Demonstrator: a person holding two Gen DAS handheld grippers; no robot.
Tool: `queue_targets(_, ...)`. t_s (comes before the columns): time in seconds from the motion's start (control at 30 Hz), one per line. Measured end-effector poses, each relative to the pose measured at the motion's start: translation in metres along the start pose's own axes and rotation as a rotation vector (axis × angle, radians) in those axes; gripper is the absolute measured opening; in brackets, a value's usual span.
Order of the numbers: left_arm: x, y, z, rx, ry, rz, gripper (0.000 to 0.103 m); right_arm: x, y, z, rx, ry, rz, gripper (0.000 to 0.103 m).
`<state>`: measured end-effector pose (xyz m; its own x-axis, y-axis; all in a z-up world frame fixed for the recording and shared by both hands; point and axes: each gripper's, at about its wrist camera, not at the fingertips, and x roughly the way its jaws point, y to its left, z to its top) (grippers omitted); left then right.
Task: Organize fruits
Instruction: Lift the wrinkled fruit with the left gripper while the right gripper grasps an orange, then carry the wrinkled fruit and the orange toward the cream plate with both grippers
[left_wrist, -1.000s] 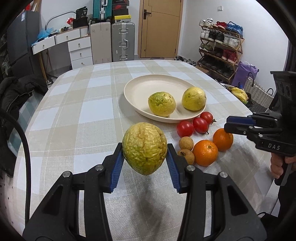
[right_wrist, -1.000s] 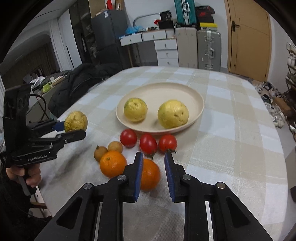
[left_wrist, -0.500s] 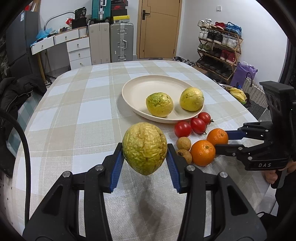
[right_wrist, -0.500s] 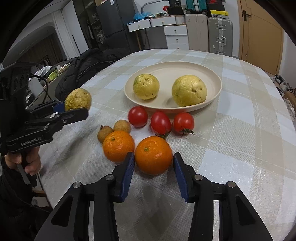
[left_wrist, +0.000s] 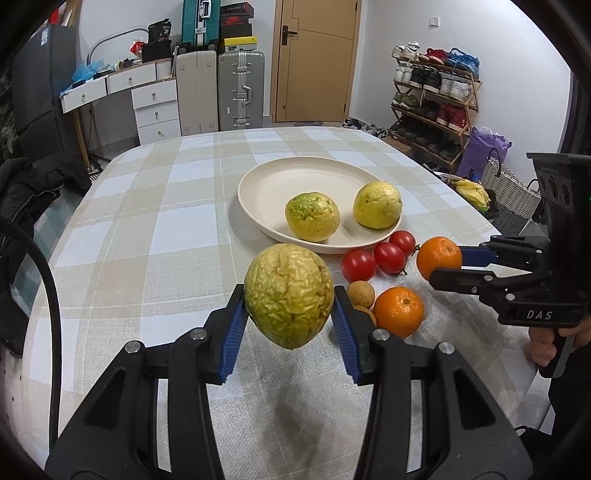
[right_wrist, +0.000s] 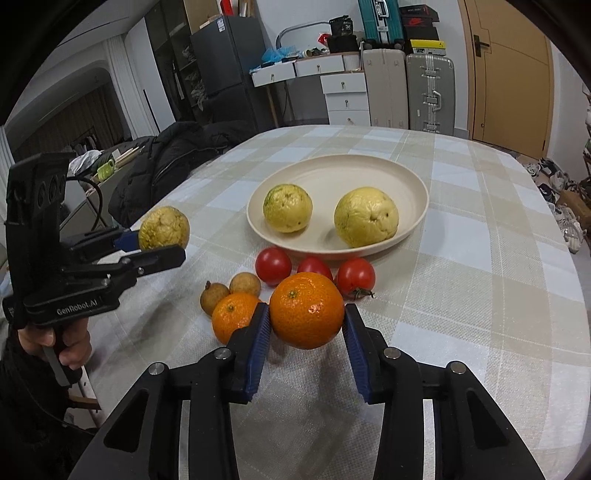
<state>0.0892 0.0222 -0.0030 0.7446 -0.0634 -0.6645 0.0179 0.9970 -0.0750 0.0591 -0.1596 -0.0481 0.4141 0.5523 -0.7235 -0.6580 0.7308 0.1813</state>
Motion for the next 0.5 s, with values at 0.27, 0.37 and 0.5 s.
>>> queue_targets(0.27,0.005,-0.002,0.008,0.009,-0.020,-0.006,0.042,-0.009,-0.001,0.009,0.022,-0.075,-0.006,0.040)
queue_targets(0.37,0.007,-0.002,0.013,0.005,-0.027,-0.006,0.042,-0.009,-0.001,0.011,0.027,-0.081,-0.009,0.040)
queue_targets(0.5,0.012,-0.002,0.018,0.008,-0.033,-0.002,0.042,-0.005,-0.005,0.014,0.049,-0.087,-0.011,0.040)
